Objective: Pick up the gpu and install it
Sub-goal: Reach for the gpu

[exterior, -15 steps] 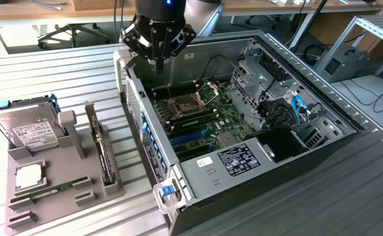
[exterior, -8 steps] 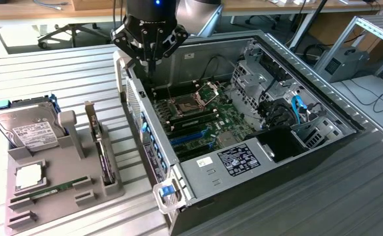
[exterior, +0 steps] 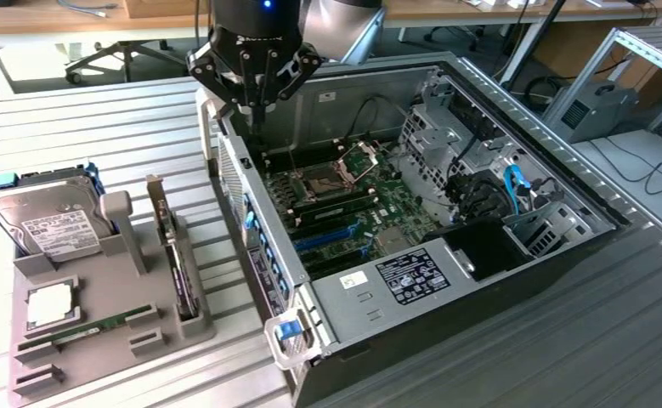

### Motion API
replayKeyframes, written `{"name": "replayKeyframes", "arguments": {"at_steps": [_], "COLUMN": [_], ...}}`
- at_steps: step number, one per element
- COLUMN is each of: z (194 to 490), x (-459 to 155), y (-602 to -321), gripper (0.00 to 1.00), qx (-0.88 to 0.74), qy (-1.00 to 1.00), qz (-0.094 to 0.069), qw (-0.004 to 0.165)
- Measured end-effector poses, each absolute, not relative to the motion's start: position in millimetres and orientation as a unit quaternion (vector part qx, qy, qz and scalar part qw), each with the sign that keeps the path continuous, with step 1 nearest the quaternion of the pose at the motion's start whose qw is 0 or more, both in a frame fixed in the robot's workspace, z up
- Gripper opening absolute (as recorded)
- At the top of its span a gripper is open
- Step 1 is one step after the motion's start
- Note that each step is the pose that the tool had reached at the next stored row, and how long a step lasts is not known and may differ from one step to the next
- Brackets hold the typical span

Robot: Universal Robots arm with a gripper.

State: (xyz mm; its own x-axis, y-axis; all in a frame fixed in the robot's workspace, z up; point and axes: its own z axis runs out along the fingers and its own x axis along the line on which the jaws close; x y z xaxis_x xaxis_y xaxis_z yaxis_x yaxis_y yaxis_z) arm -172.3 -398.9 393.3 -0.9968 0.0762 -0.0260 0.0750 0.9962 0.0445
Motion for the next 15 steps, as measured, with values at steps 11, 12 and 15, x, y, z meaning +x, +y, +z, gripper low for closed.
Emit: {"name": "replayKeyframes", "arguments": {"at_steps": [11,12,15], "z": [393.3,393.3,393.3], "x": [-177.0,-177.8,-180.2], "y": [-399.0,-399.0,-398.9], "gripper": [0.11,0.11,0.11], "qx": [0.038,0.038,0.038], "qy": [0.999,0.999,0.999], "qz": [0.022,0.022,0.022], "qw": [0.014,0.014,0.014]}}
